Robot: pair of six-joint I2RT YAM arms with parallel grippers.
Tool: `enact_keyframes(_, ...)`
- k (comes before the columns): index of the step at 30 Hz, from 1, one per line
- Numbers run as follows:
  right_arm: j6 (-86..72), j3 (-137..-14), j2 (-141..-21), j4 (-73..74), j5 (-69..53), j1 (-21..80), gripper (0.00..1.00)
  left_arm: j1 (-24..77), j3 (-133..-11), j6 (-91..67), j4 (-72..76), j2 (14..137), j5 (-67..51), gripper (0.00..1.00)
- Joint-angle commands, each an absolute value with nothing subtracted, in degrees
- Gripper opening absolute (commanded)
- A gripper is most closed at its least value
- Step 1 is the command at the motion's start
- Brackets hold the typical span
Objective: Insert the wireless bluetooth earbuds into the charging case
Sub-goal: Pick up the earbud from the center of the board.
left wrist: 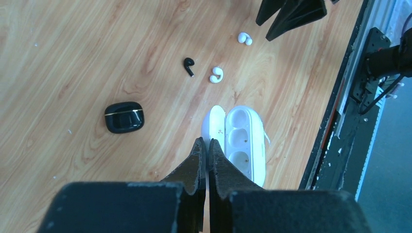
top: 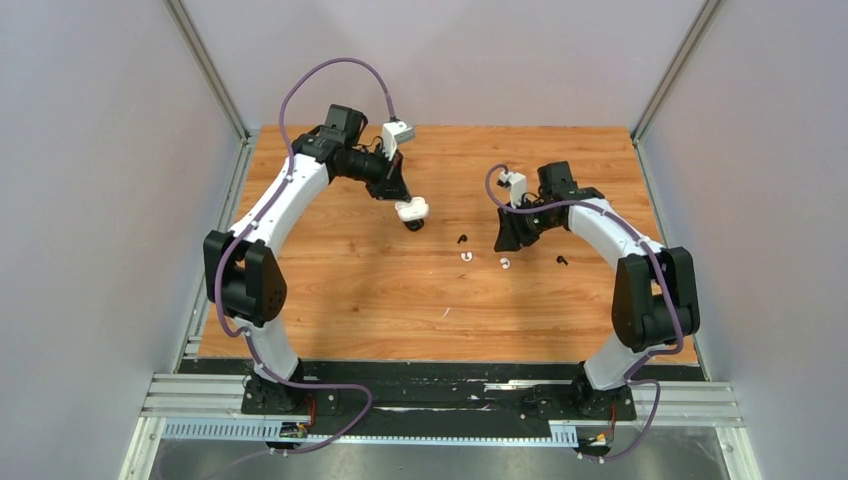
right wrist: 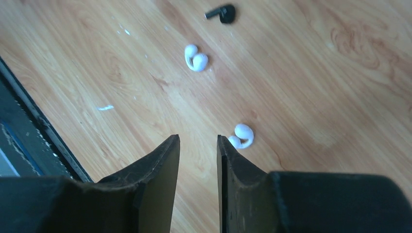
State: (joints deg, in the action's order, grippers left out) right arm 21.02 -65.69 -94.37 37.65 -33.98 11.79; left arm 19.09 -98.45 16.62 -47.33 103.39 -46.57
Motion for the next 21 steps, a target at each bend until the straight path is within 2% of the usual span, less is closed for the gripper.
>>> enact_keyframes(1,17.6,-71.5,-92.5,33.4,-43.0,11.6,0.34,19.3,-95.9,15.7,-40.7,97.8,-45.8,0.0)
enact_keyframes(6,18.9,-71.3,-92.4,33.1,-35.9,11.3,0.33,21.5,-91.7,24.1,-33.5,92.2,-40.8,0.0)
enact_keyframes(13,14.7,-65.7,-89.5,31.6,-34.2,8.8,0.33,26.1,-66.2,42.4,-6.1,74.8,-35.4,0.0)
enact_keyframes(16,14.8,-64.2,-88.6,31.4,-34.1,8.7,0.34,26.8,-60.6,48.3,1.4,71.6,-35.2,0.0)
enact_keyframes(21,13.2,-64.2,-90.2,31.3,-31.5,8.6,0.34,26.9,-58.3,52.3,2.7,70.4,-35.2,0.0)
